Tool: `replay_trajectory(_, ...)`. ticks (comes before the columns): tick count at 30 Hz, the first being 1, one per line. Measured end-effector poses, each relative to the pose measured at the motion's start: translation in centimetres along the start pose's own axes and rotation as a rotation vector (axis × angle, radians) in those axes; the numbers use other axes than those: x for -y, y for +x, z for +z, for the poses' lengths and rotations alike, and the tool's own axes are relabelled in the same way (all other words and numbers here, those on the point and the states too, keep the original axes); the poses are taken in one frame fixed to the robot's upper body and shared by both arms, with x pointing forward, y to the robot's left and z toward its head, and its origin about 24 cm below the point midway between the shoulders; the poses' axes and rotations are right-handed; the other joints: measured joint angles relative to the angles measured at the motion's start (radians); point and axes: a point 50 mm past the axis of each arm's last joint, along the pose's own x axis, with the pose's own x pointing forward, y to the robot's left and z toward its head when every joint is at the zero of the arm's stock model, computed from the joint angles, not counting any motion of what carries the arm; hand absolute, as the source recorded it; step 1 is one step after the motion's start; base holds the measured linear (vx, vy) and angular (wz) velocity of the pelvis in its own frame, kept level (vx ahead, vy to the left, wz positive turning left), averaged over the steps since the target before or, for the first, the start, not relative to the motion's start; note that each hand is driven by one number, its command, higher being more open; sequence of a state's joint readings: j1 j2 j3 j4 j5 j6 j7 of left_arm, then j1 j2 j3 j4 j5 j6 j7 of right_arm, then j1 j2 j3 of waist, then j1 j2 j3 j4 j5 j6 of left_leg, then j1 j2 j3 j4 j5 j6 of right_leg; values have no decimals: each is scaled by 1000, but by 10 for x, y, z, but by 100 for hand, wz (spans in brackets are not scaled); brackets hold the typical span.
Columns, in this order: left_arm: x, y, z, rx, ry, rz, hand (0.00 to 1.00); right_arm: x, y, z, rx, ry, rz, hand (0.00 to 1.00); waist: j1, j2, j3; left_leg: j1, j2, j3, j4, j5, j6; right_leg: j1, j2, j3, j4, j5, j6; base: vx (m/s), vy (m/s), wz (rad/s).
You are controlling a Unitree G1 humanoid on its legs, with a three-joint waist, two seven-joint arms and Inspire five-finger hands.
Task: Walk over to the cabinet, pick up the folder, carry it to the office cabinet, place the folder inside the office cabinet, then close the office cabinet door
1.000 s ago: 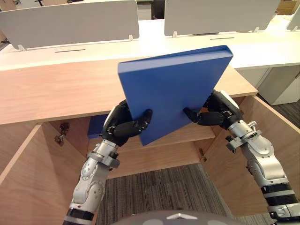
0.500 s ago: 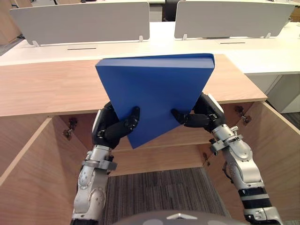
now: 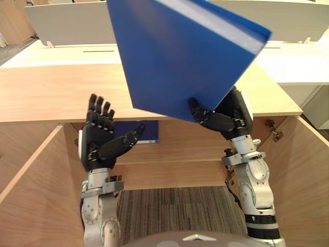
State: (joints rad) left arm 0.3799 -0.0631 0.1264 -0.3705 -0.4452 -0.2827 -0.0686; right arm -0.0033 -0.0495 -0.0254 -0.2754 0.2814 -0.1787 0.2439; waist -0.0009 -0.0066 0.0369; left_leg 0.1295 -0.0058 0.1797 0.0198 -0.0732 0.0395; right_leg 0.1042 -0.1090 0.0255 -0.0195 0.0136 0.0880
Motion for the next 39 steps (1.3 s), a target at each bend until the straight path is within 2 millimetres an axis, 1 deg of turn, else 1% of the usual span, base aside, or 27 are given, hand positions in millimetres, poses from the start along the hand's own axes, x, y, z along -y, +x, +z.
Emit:
replay_trajectory(4, -16, -8, 3, -5, 51, 97, 100, 1, -10, -5, -38, 4, -20, 0, 3, 0, -2, 8, -1, -14, -18, 8, -2, 7, -1, -17, 0, -10, 0, 17, -22, 12)
replay_trajectory(6, -19, -12, 1, -23, 66, 118, 100, 2, -15, -8, -62, 5, -29, 0, 4, -2, -3, 9, -2, -28, -34, 18, -3, 7, -2, -31, 0, -13, 0, 14, -30, 19)
replay_trajectory(8, -24, -16, -1, -39, 77, 140, 100, 2, -17, -9, -69, 5, -30, 0, 10, -2, -3, 9, -1, -32, -35, 18, -4, 8, -1, -36, -1, -13, 0, 18, -24, 10)
replay_trajectory(11, -31, -22, -9, -86, 121, 173, 100, 2, -19, -10, -76, 5, -36, 0, 10, -3, -3, 13, -1, -45, -37, 19, -4, 19, -1, -49, -3, -14, 0, 11, -19, 13)
replay_trajectory(16, -44, -34, -30, -201, 167, 229, 100, 0, -19, -11, -82, 10, -24, 0, 20, -4, -3, 13, -2, -49, -40, 21, -6, 19, -2, -52, -3, -15, 1, 0, -4, 2)
replay_trajectory(19, -54, -49, -52, -326, 200, 262, 100, -7, -18, -13, -94, 16, 22, 0, 22, -5, -3, 21, -2, -50, -55, 29, -9, 20, -1, -54, -3, -17, 2, 0, 0, 0)
replay_trajectory(21, -63, -65, -73, -462, 235, 284, 100, -16, -18, -16, -107, 23, 78, 0, 23, -7, -3, 24, -1, -50, -58, 31, -10, 21, -1, -54, -3, -18, 2, 0, 0, 0)
replay_trajectory(23, -67, -76, -86, -546, 244, 299, 100, -21, -18, -17, -114, 29, 110, 0, 23, -10, -2, 25, -1, -50, -60, 32, -11, 21, 0, -54, -3, -18, 2, 0, 0, 0)
replay_trajectory(24, -71, -87, -95, -622, 272, 302, 100, -25, -18, -18, -122, 37, 142, 0, 25, -15, -1, 26, -1, -49, -60, 32, -11, 21, 1, -53, -3, -18, 1, 0, 0, 0)
replay_trajectory(27, -76, -105, -110, -739, 312, 304, 100, -34, -19, -20, -131, 86, 195, 0, 29, -24, -2, 28, 0, -48, -60, 32, -11, 21, 1, -52, -2, -19, 0, 0, 0, 0)
replay_trajectory(30, -80, -119, -121, -827, 344, 310, 100, -44, -19, -22, -138, 141, 242, 0, 29, -26, -3, 31, 0, -45, -60, 31, -12, 21, 2, -49, -2, -20, -1, -6, -8, -2)
replay_trajectory(34, -85, -128, -128, -900, 389, 295, 100, -54, -23, -26, -170, 146, 325, 0, 30, -25, -3, 32, 1, -41, -60, 29, -17, 20, 4, -47, -2, -21, -2, -4, -7, -2)
replay_trajectory(38, -95, -139, -137, -998, 442, 271, 100, -66, -32, -39, -246, 158, 409, 0, 32, -25, -2, 31, 6, -35, -55, 28, -17, 20, 7, -42, -3, -21, -2, -3, -14, -4)
replay_trajectory(39, -99, -145, -140, -1038, 450, 274, 100, -67, -36, -45, -282, 159, 425, 0, 33, -19, 2, 30, 6, -36, -54, 28, -17, 20, 8, -44, -4, -21, -2, 0, 0, 0)
